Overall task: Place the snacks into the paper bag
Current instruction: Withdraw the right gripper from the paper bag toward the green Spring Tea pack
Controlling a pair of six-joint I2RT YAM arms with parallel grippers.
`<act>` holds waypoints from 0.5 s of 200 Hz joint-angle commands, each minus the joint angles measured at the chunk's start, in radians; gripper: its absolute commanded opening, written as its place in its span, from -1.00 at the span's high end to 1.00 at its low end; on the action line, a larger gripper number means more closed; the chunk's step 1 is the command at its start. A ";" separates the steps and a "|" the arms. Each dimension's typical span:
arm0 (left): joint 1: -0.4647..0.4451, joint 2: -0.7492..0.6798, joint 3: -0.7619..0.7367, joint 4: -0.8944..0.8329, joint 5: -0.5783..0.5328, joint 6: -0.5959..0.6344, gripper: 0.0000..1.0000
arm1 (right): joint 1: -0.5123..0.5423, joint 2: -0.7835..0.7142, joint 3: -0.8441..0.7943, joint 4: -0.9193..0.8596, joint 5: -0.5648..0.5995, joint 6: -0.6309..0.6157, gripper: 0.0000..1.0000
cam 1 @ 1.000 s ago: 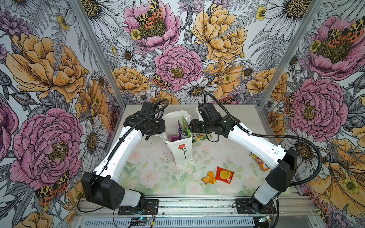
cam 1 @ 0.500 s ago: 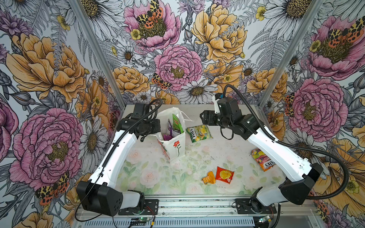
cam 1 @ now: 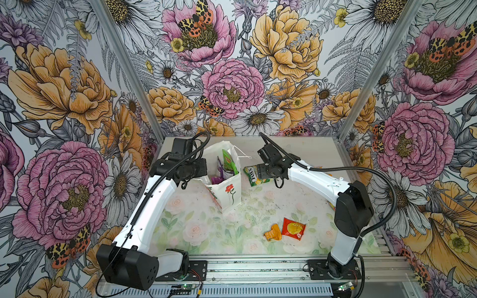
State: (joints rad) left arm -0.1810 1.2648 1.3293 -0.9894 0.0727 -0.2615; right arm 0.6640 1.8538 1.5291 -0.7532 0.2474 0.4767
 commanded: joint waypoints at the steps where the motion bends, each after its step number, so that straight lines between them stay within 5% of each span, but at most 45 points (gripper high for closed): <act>1: 0.062 -0.044 -0.010 0.081 -0.045 -0.014 1.00 | 0.025 0.067 0.051 0.050 0.006 -0.048 -0.53; 25: 0.138 -0.057 -0.047 0.096 -0.008 -0.031 1.00 | 0.037 0.136 0.103 0.053 -0.016 -0.058 -0.48; 100: 0.170 -0.078 -0.055 0.111 -0.007 -0.043 1.00 | 0.035 0.300 0.223 0.052 -0.034 -0.059 -0.31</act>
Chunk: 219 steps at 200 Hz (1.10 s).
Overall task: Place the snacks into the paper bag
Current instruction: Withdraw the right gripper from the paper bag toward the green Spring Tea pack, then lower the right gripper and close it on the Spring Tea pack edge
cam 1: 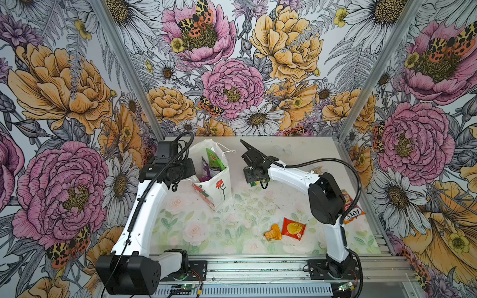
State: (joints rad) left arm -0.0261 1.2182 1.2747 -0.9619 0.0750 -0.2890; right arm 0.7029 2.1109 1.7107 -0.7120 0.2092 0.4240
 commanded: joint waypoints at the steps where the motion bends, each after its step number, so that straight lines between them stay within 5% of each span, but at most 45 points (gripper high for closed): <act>1: 0.015 -0.032 -0.001 0.083 -0.009 -0.015 1.00 | -0.004 0.045 0.043 0.011 0.004 -0.007 -0.31; 95: 0.008 -0.029 -0.013 0.115 0.078 -0.008 1.00 | -0.009 0.288 0.277 -0.165 0.051 0.045 -0.18; 171: -0.095 -0.013 -0.018 0.155 0.178 0.007 1.00 | -0.058 0.236 0.153 -0.200 0.061 0.157 1.00; 219: -0.180 -0.016 -0.019 0.199 0.280 -0.001 1.00 | -0.090 0.026 -0.099 -0.051 -0.014 0.208 1.00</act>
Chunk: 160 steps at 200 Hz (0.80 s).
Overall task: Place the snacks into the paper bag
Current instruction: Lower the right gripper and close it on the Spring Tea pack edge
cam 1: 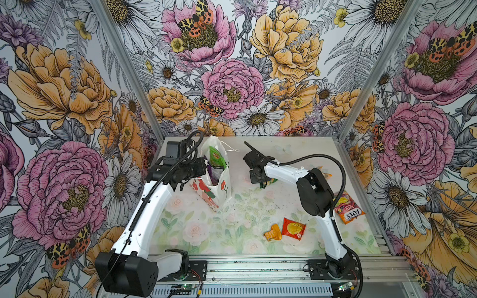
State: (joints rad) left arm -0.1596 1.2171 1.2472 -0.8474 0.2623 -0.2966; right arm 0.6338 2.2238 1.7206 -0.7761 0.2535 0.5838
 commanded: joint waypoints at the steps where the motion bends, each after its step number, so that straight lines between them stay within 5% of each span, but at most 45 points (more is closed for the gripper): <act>1: -0.048 -0.015 0.009 0.085 0.093 0.006 1.00 | -0.022 -0.091 -0.114 0.016 -0.059 0.050 1.00; 71: -0.142 -0.042 0.057 0.085 0.105 0.023 1.00 | -0.073 -0.360 -0.383 0.175 -0.147 0.122 1.00; 160: -0.113 -0.017 0.031 0.070 0.056 0.026 1.00 | -0.120 -0.564 -0.523 0.280 -0.260 0.191 1.00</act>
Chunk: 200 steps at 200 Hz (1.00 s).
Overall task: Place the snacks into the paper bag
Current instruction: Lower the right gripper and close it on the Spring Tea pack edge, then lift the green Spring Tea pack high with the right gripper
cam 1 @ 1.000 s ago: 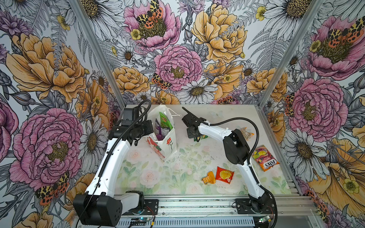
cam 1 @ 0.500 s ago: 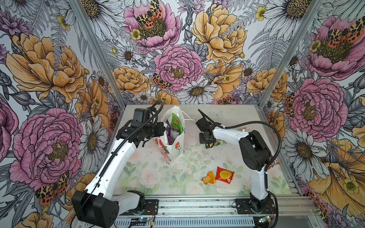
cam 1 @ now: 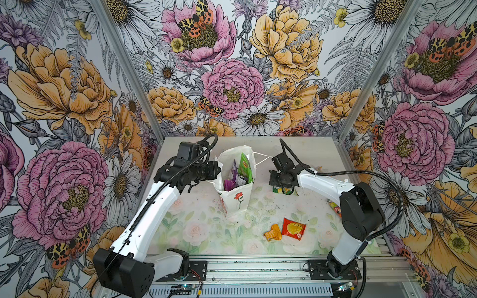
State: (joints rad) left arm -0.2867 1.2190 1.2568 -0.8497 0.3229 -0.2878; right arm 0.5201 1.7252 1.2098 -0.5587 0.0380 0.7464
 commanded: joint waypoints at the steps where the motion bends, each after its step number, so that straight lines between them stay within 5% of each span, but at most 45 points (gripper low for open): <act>1: 0.014 -0.019 0.021 0.072 -0.004 0.017 1.00 | -0.006 -0.066 -0.013 0.063 -0.046 0.028 1.00; 200: 0.096 -0.021 0.005 0.034 -0.083 0.047 1.00 | -0.022 -0.342 0.184 0.052 -0.135 -0.056 1.00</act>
State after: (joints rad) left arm -0.2005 1.2190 1.2564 -0.8864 0.2626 -0.2760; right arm 0.5022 1.4483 1.3079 -0.5240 -0.1062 0.7288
